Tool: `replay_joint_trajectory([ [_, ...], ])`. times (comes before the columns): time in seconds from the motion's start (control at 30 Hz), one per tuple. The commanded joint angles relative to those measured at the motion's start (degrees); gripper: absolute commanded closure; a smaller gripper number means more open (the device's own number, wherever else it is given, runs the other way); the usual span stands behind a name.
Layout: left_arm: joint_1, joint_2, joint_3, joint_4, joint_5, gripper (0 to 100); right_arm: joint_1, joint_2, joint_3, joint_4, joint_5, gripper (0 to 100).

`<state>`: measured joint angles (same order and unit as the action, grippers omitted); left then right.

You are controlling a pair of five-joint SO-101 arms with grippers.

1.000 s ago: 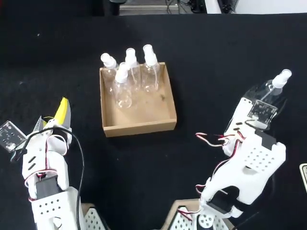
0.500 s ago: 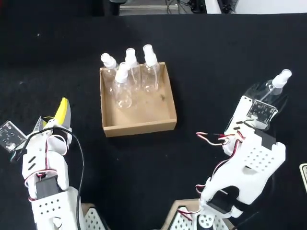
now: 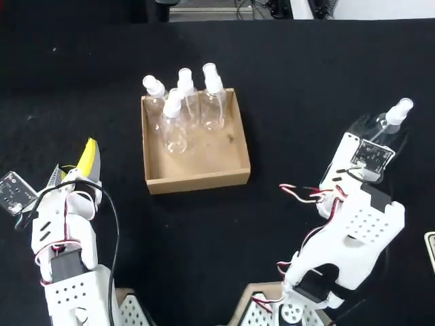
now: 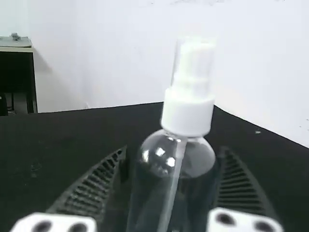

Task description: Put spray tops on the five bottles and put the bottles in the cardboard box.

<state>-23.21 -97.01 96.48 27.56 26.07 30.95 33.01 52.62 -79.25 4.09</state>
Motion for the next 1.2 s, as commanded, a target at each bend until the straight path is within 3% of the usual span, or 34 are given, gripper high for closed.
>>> replay_joint_trajectory([
  [0.0,0.6,-0.7,1.3,-1.5,-0.6,69,-0.7,-0.3,-2.5,-1.4,0.7,90.0],
  [0.17,0.6,-0.7,1.3,-1.5,-0.6,69,-0.7,-0.2,-2.2,-1.4,1.0,98.5],
  [0.33,0.6,-0.7,1.3,-1.5,-0.6,69,-0.6,-1.5,-0.6,-3.3,0.8,98.8],
  [0.53,0.6,-0.7,1.3,-1.5,-0.6,69,-3.2,-18.6,12.1,-4.0,0.5,98.7],
  [0.87,0.3,-0.7,1.3,-1.5,-0.6,69,-19.3,-57.5,30.4,13.8,0.5,98.7],
  [1.17,0.2,-0.7,1.3,-1.5,-0.6,69,-35.0,-82.8,29.6,48.3,0.4,98.7],
])
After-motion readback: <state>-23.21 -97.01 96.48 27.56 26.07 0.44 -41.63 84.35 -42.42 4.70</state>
